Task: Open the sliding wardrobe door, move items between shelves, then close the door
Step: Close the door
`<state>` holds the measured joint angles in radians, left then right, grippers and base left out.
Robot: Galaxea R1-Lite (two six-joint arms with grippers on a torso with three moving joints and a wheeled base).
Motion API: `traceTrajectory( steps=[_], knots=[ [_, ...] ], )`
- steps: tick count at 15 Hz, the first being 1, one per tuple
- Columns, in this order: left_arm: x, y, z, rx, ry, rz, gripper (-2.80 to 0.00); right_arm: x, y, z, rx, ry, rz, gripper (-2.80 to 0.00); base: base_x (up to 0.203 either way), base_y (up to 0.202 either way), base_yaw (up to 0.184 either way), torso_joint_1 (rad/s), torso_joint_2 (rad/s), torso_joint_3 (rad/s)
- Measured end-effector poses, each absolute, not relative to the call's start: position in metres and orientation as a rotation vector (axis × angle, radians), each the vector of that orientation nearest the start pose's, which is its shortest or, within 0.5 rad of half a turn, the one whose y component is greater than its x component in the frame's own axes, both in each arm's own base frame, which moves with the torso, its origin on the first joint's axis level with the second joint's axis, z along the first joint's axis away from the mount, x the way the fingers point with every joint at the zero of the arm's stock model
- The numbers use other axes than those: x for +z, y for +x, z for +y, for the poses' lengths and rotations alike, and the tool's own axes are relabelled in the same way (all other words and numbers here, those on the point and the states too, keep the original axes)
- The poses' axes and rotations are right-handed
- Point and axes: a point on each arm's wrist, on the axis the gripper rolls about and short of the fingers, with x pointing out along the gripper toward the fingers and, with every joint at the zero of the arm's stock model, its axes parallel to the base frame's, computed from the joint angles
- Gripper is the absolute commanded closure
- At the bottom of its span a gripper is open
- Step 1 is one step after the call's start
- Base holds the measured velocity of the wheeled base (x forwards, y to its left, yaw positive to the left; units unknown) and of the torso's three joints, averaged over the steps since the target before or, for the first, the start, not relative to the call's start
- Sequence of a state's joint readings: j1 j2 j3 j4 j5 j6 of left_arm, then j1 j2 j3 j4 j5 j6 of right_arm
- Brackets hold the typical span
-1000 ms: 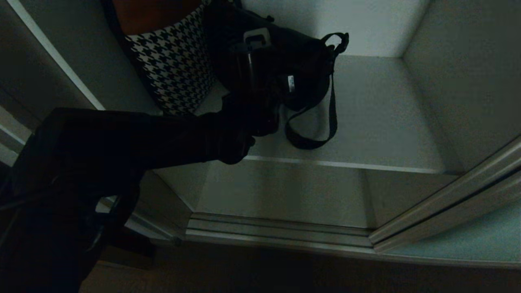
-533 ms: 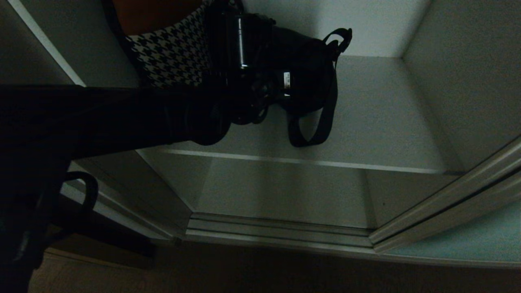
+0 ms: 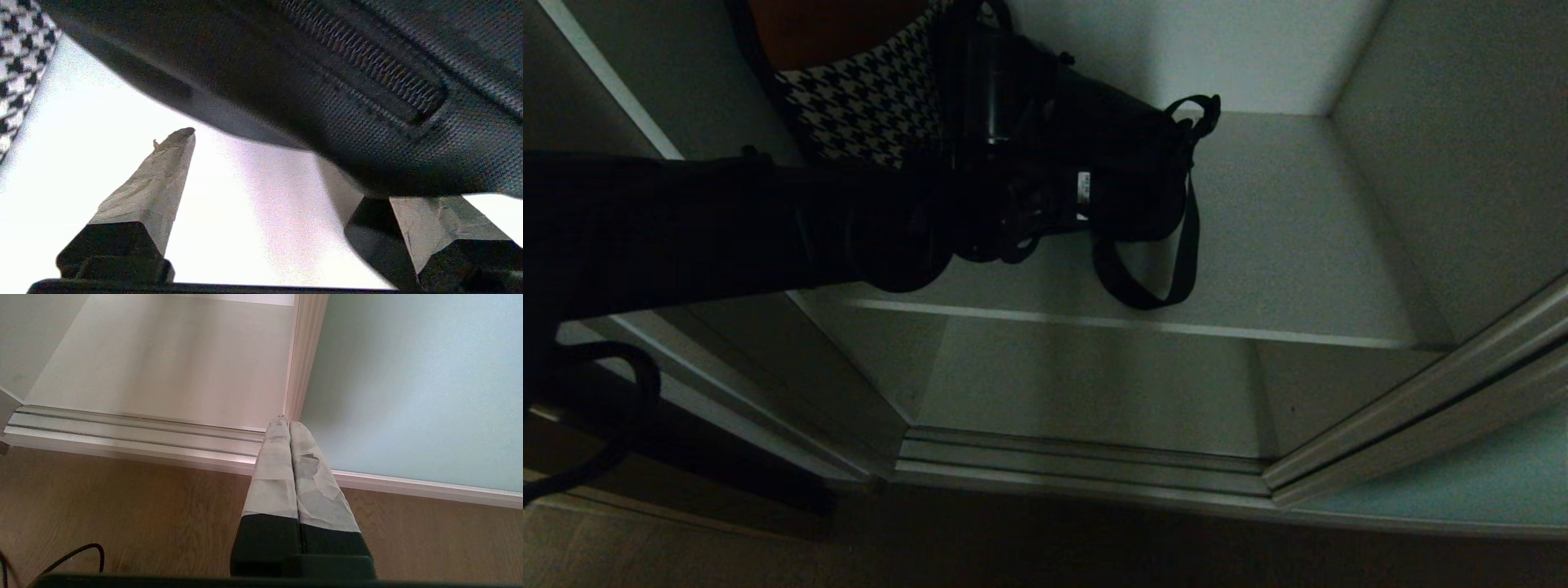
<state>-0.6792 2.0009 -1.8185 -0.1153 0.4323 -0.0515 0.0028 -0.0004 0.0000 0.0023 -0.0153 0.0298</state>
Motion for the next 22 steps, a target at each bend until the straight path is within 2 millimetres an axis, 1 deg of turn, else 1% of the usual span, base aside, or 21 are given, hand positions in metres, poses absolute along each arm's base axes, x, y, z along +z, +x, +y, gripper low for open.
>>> traceTrajectory(
  steps=[4, 7, 8, 11, 13, 15, 17, 20, 22],
  knots=[
    [0.297, 0.314, -0.245, -0.251, 0.020, 0.121, -2.80, 0.075, -0.023, 0.000, -0.013, 0.030, 0.001, 0.00, 0.000, 0.000, 0.000, 0.000, 0.00, 0.000],
    [0.292, 0.305, -0.238, -0.252, 0.062, 0.191, -2.80, 0.075, -0.023, 0.000, -0.013, 0.030, 0.002, 0.00, 0.000, 0.000, 0.000, 0.000, 0.00, 0.000],
    [0.292, 0.302, -0.235, -0.252, 0.068, 0.208, 0.00, 0.075, -0.023, 0.000, -0.013, 0.030, 0.002, 0.00, 0.000, 0.000, 0.000, 0.000, 0.00, 0.000],
    [0.307, 0.291, -0.227, -0.251, 0.036, 0.187, 0.00, 0.075, -0.023, 0.000, -0.013, 0.031, 0.002, 0.00, 0.000, 0.000, 0.000, 0.000, 0.00, 0.000],
    [0.313, 0.282, -0.219, -0.251, 0.047, 0.211, 0.00, 0.075, -0.023, 0.000, -0.013, 0.030, 0.002, 0.00, 0.000, 0.000, 0.000, 0.000, 0.00, 0.000],
    [0.310, 0.274, -0.213, -0.247, 0.069, 0.275, 0.00, 0.075, -0.023, 0.000, -0.013, 0.030, 0.002, 0.00, 0.000, 0.000, 0.000, 0.000, 0.00, 0.000],
    [0.308, 0.267, -0.208, -0.243, 0.055, 0.305, 0.00, 0.075, -0.023, 0.000, -0.012, 0.031, 0.002, 0.00, 0.000, 0.000, 0.000, 0.000, 0.00, 0.000],
    [0.313, 0.256, -0.202, -0.268, 0.031, 0.305, 0.00, 0.075, -0.023, 0.000, -0.013, 0.031, 0.001, 0.00, 0.000, 0.000, 0.000, 0.000, 0.00, 0.000],
    [0.316, 0.247, -0.196, -0.283, 0.044, 0.335, 0.00, 0.075, -0.023, 0.000, -0.013, 0.031, 0.002, 0.00, 0.000, 0.000, 0.000, 0.000, 0.00, 0.000]
  ],
)
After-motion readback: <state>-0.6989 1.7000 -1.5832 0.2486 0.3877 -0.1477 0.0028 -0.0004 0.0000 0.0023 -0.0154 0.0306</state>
